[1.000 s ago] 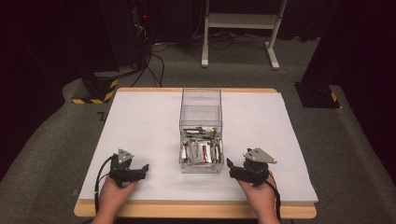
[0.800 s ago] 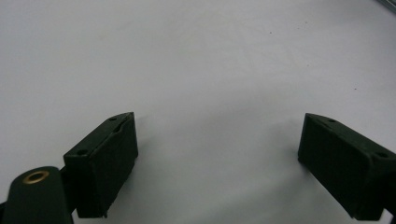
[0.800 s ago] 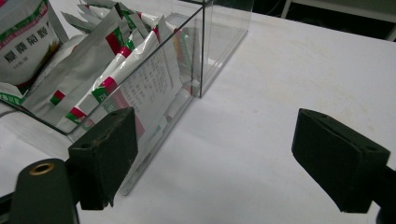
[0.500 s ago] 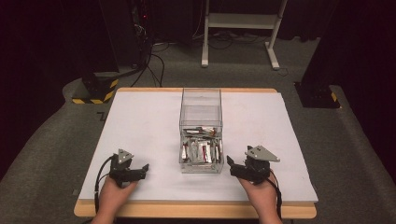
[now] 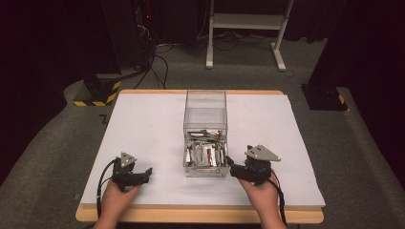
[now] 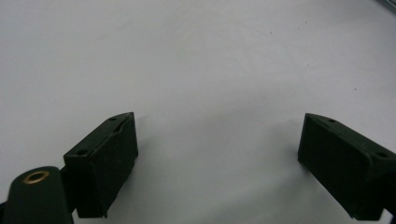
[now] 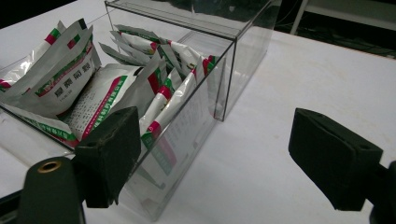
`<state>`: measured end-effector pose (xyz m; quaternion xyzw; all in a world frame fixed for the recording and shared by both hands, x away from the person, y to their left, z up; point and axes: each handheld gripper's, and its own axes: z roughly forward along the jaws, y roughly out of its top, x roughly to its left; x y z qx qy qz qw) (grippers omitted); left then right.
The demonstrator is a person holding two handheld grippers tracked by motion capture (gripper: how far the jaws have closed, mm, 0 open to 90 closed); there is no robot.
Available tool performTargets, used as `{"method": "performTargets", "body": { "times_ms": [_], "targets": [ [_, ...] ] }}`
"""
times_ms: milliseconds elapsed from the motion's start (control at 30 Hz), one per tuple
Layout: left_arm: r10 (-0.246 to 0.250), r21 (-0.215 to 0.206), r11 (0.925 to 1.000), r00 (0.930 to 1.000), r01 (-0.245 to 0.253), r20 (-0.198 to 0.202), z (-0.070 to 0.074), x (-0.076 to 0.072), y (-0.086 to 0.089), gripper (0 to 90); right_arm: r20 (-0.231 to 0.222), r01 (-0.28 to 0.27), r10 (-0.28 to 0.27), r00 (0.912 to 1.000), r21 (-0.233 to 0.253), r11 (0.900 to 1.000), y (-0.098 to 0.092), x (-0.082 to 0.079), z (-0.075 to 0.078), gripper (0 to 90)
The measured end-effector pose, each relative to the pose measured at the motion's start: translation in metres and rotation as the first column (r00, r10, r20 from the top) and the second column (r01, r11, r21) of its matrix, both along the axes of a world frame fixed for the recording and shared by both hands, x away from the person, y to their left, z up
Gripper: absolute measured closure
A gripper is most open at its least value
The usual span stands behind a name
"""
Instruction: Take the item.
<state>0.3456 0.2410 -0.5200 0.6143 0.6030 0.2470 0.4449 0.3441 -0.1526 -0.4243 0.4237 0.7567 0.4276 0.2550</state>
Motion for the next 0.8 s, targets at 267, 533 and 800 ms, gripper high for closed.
{"method": "performTargets", "body": {
  "times_ms": [267,533,800],
  "targets": [
    [0.001,-0.003,1.0000,1.0000,-0.001,0.000,0.000,0.000,0.000,12.1,-0.003,-0.011,0.012,0.9999,0.019,1.000,0.009,0.004,0.000,17.5],
    [0.000,-0.002,1.0000,1.0000,0.000,0.000,0.000,0.000,0.000,12.1,0.012,-0.042,0.041,0.9991,0.018,0.999,0.020,0.002,0.004,18.1],
    [0.001,-0.002,1.0000,1.0000,-0.001,0.000,0.000,0.000,0.000,12.1,0.006,-0.070,0.069,0.9976,0.051,0.996,0.021,0.001,0.007,21.2]
  ]
}}
